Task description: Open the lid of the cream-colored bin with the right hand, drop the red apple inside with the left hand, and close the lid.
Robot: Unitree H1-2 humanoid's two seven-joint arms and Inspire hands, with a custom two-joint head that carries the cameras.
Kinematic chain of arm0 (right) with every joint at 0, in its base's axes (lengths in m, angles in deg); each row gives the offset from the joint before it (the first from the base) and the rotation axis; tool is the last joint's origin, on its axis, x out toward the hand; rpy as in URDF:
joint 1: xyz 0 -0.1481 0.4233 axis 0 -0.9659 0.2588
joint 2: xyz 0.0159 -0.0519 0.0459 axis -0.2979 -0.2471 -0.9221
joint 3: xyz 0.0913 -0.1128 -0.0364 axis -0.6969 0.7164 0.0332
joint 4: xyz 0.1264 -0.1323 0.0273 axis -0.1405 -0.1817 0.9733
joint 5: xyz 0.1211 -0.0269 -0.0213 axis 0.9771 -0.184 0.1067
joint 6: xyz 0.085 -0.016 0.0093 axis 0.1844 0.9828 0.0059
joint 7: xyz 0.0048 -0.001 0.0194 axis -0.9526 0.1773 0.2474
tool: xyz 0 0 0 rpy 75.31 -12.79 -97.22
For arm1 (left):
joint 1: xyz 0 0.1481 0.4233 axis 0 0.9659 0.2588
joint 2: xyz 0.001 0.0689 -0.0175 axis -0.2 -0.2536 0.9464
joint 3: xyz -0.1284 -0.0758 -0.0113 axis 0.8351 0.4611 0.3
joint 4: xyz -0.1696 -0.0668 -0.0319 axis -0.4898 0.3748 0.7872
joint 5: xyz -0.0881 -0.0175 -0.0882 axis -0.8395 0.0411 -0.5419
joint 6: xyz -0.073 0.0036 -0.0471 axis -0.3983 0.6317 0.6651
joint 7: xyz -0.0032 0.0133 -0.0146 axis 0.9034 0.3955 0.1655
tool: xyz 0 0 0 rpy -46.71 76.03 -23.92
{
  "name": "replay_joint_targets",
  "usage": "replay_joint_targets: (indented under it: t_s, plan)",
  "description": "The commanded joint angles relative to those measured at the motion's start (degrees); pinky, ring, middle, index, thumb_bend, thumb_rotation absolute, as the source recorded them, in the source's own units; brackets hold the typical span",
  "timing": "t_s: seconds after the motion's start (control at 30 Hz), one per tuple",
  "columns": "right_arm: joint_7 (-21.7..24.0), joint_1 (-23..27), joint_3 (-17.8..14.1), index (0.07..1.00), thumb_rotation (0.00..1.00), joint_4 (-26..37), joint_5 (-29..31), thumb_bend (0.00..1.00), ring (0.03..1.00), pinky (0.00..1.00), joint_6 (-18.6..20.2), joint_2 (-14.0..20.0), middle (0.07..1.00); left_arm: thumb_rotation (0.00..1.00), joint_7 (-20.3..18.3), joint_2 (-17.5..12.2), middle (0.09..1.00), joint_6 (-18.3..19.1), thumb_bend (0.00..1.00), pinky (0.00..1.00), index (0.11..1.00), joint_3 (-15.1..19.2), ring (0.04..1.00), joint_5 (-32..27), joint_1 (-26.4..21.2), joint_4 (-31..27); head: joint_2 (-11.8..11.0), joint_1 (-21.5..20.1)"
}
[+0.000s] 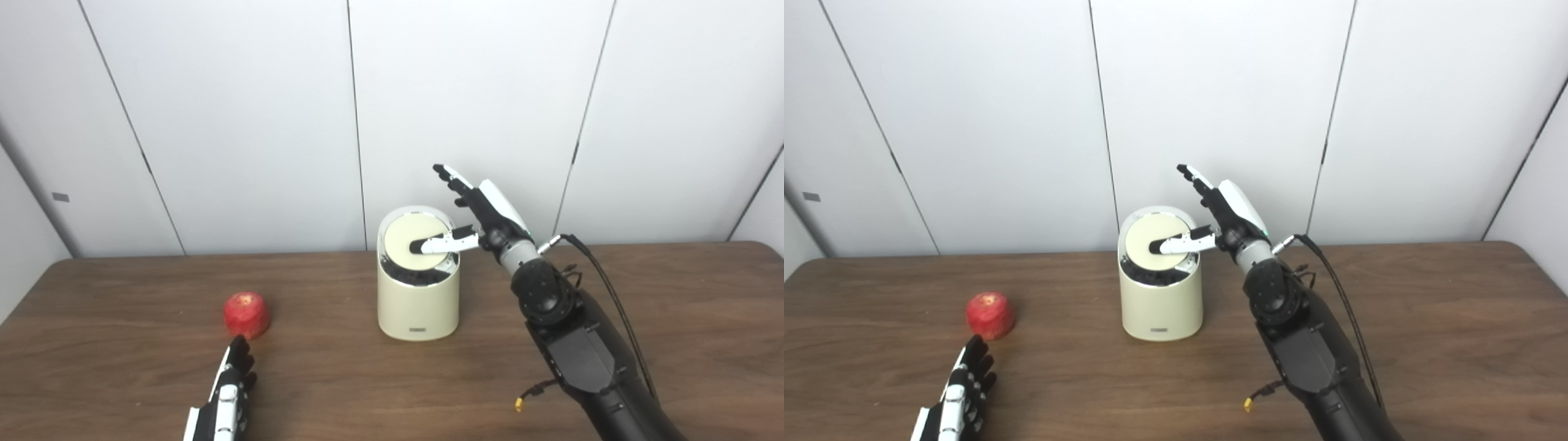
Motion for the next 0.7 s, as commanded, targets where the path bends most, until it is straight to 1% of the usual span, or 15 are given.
replay_joint_targets:
  t_s: [0.0,0.2,0.27,0.33,0.47,0.63,0.67]
  plan:
    - [0.0,3.2,1.1,0.932,0.21,0.6,-2.7,0.93,0.916,0.84,-0.2,1.4,0.925,0.94,0.0,1.0,1.000,-0.7,0.48,1.00,1.000,-0.6,1.000,-0.3,0.6,0.4,0.2,0.0]
    - [0.2,3.8,2.4,0.927,0.15,-0.1,-4.1,0.96,0.904,0.83,0.0,2.1,0.914,0.94,-0.3,1.0,1.000,-0.7,0.48,1.00,1.000,-0.4,1.000,-1.1,0.5,0.4,0.6,0.0]
    - [0.5,4.0,2.9,0.930,0.12,-0.2,-4.7,0.95,0.911,0.86,-0.1,2.3,0.917,0.91,-0.3,1.1,1.000,-1.2,0.49,1.00,1.000,-0.1,1.000,-1.6,0.3,0.9,0.7,0.1]
    - [0.7,4.2,3.4,0.933,0.09,-0.5,-4.8,0.95,0.923,0.90,-1.0,2.6,0.924,0.91,-0.1,1.3,1.000,-0.9,0.49,1.00,1.000,0.1,1.000,-1.9,0.4,0.6,0.9,0.1]
    - [1.3,4.4,4.0,0.941,0.10,-0.7,-4.9,0.94,0.938,0.94,-1.6,3.0,0.937,0.92,0.2,2.1,1.000,-0.1,0.48,1.00,1.000,0.4,1.000,-3.3,0.7,0.0,1.0,0.2]
    - [1.3,4.6,4.3,0.938,0.10,-1.2,-4.5,0.94,0.939,0.95,-2.4,2.9,0.937,0.94,0.1,2.3,1.000,0.0,0.50,1.00,1.000,0.8,1.000,-4.2,0.5,0.3,1.1,0.3]
    - [1.2,4.5,3.9,0.938,0.12,-1.2,-4.1,0.93,0.934,0.94,-2.2,2.6,0.933,0.95,0.0,2.4,1.000,0.1,0.50,1.00,1.000,0.8,1.000,-4.4,0.6,0.2,1.1,0.3]
